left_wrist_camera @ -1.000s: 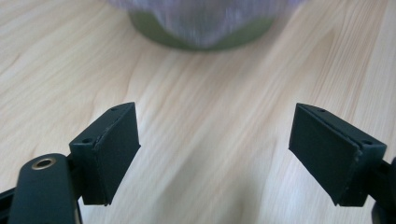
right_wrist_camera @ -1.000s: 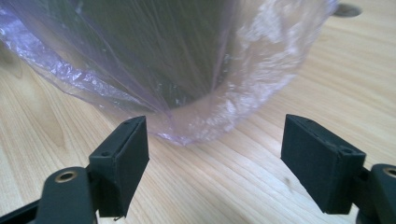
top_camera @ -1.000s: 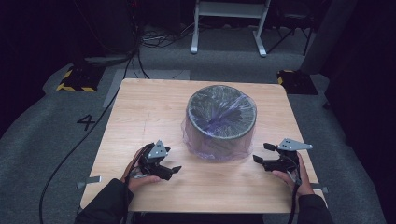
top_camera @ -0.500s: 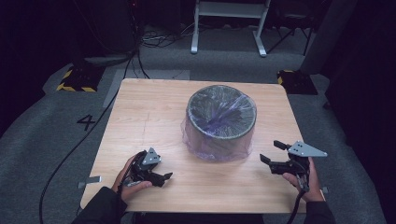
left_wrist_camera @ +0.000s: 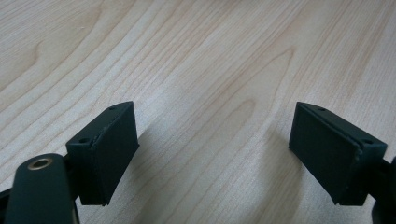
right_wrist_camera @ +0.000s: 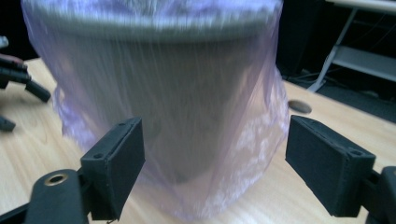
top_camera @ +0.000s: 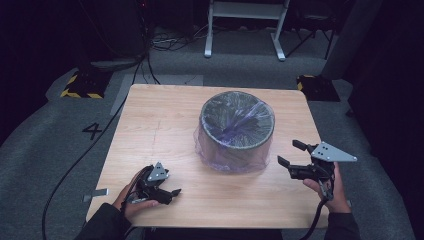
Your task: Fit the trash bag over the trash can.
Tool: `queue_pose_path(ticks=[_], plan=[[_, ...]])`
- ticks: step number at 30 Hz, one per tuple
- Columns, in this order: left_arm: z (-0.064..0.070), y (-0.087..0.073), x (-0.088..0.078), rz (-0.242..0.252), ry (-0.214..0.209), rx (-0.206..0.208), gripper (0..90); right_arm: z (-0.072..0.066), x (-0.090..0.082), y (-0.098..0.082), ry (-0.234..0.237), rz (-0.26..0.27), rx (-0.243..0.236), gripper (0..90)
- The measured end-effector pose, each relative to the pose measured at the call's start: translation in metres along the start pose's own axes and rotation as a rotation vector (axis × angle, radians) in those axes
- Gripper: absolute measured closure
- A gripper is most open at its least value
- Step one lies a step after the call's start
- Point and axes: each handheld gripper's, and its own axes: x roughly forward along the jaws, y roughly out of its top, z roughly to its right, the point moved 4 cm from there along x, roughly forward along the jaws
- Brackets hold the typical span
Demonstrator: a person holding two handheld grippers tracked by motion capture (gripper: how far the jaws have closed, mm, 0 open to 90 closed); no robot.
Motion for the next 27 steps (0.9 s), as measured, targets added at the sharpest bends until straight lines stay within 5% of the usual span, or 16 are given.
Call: queue_pose_path(ticks=[10, 27], plan=[[0.000, 0.001, 0.001, -0.001, -0.003, 0.002, 14.1, 0.001, 0.002, 0.039, -0.023, 0.037, -0.040, 17.5], [-0.001, 0.002, 0.002, 0.000, -0.010, 0.009, 14.2, 0.002, 0.022, 0.080, 0.010, 0.036, -0.085, 17.5]])
